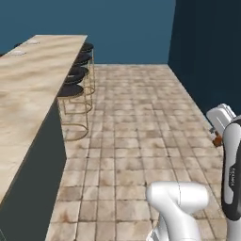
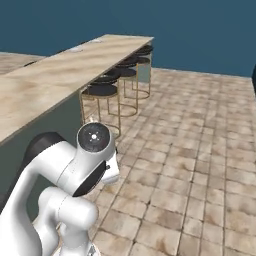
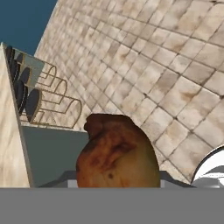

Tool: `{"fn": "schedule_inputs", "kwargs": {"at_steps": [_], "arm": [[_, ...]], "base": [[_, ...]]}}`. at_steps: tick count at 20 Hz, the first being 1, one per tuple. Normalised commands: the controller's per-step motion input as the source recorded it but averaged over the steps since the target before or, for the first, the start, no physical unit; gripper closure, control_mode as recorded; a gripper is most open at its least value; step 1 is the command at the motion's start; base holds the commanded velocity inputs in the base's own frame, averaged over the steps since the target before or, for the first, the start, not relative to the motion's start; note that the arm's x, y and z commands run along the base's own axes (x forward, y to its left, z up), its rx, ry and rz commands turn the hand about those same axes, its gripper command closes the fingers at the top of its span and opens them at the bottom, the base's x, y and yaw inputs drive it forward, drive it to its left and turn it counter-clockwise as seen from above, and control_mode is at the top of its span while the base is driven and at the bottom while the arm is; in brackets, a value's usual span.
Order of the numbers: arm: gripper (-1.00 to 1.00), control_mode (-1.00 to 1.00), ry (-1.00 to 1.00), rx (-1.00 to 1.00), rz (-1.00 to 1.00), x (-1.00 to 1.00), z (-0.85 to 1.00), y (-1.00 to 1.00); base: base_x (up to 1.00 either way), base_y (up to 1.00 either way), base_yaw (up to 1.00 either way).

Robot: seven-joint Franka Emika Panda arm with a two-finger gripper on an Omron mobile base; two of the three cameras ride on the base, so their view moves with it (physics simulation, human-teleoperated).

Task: Take the chicken drumsticks from the pan and place one on each plate on the dining counter.

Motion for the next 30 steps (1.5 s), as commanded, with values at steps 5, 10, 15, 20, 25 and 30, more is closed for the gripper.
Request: {"fn": "schedule_inputs", "kwargs": {"at_steps": [5, 10, 15, 20, 25, 30], "arm": [[1.00, 1.00, 0.00, 0.00, 0.00, 0.00, 0.00, 0.00], [1.00, 1.00, 0.00, 0.00, 0.00, 0.00, 0.00, 0.00], [1.00, 1.00, 0.00, 0.00, 0.00, 0.00, 0.00, 0.00], [1.00, 1.00, 0.00, 0.00, 0.00, 0.00, 0.00, 0.00], [1.00, 1.00, 0.00, 0.00, 0.00, 0.00, 0.00, 0.00], [1.00, 1.00, 0.00, 0.00, 0.00, 0.00, 0.00, 0.00]], "base": [[1.00, -0.29, 0.50], [1.00, -0.45, 0.46], [1.00, -0.68, 0.39], [1.00, -0.73, 0.22], [1.00, -0.59, -0.24], [1.00, -0.21, -0.40]]}}
